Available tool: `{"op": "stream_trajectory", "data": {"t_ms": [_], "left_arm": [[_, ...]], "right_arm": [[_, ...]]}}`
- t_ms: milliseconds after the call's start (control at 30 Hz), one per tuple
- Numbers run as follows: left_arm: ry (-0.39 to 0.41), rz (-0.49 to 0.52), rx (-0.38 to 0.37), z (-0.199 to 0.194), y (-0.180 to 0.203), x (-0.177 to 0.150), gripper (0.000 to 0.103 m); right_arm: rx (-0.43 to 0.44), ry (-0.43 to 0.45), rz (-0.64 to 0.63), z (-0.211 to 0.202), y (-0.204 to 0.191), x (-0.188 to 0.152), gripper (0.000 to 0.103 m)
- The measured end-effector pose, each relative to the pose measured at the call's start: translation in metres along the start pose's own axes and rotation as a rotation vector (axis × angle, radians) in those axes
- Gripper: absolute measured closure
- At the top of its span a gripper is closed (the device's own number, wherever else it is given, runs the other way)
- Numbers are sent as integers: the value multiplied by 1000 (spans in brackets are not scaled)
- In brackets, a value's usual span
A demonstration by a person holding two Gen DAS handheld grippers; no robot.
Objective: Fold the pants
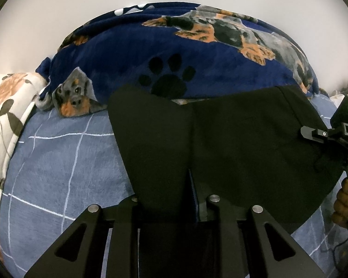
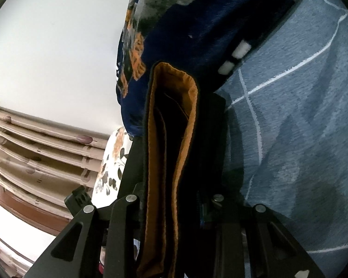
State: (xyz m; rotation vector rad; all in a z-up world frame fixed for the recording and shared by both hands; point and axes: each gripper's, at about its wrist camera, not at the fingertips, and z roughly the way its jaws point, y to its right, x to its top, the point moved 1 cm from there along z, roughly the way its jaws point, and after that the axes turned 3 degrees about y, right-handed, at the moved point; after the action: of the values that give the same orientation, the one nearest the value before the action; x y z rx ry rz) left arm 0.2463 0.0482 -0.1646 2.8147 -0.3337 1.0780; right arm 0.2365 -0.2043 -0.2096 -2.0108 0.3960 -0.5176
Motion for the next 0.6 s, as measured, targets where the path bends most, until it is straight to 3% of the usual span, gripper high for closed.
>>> {"op": "stream_trajectory", "data": {"t_ms": [600], "left_arm": [[39, -7, 45, 8, -2, -8, 73]], "right_arm": [[-214, 35, -173, 12, -8, -5, 75]]}}
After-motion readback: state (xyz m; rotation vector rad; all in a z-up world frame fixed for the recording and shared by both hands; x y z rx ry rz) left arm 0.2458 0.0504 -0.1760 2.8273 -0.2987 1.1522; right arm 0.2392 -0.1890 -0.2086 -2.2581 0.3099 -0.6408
